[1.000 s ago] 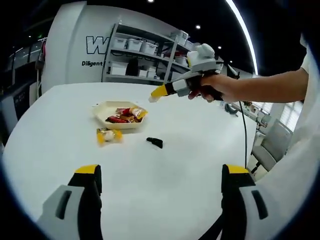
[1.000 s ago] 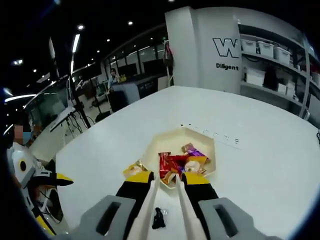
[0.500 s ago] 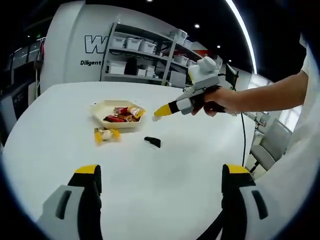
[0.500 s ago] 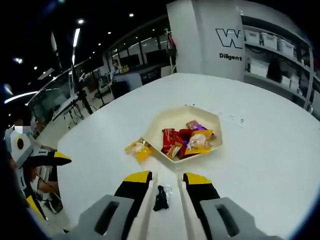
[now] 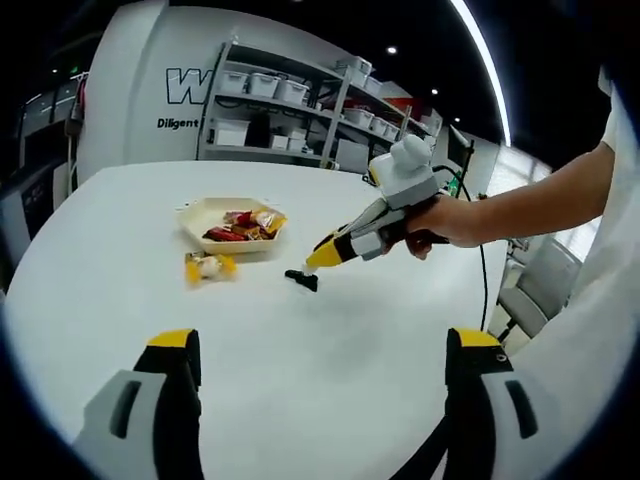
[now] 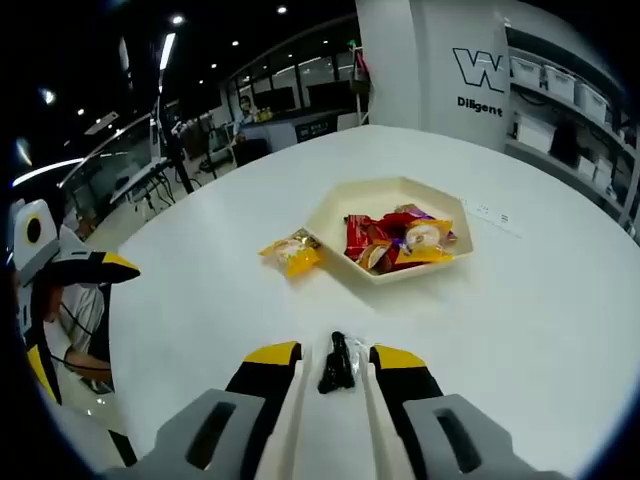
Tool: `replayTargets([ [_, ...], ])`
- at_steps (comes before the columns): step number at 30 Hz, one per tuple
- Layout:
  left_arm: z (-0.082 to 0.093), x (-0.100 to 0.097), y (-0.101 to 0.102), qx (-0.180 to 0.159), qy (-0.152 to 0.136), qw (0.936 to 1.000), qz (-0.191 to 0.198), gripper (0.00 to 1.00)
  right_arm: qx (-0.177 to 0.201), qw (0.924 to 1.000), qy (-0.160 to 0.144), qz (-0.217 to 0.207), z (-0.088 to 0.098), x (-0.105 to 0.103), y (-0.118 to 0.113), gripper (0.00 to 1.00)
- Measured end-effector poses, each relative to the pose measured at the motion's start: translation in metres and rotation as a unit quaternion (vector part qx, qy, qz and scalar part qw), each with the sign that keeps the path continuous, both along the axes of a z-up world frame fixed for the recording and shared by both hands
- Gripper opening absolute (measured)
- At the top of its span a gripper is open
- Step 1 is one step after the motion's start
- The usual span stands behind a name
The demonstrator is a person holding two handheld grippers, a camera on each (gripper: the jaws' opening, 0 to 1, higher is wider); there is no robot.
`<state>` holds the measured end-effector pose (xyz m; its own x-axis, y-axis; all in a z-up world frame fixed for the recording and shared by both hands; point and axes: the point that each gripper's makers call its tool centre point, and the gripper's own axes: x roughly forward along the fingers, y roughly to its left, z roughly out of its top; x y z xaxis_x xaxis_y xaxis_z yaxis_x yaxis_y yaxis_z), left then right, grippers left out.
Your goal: Place the target food into the container with the food tongs after gripping and lifting it, then release it inside without dropping or visibly crushing the food.
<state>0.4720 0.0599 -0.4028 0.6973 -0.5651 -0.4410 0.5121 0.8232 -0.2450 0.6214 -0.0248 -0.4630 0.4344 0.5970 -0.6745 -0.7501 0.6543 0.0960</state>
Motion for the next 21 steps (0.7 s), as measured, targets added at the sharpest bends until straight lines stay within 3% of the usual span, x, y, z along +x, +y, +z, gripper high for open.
replayTargets([
  [7, 0.003, 0.002, 0.001, -0.001, -0.006, 1.0000, 0.000, 0.99, -0.003, 1.0000, 0.002, 0.004, -0.002, 0.001, 0.003, 0.23],
  [21, 0.001, -0.004, 0.005, 0.015, -0.005, 0.9999, 0.000, 0.99, -0.033, 0.9992, 0.000, 0.022, -0.027, -0.001, -0.001, 0.24],
])
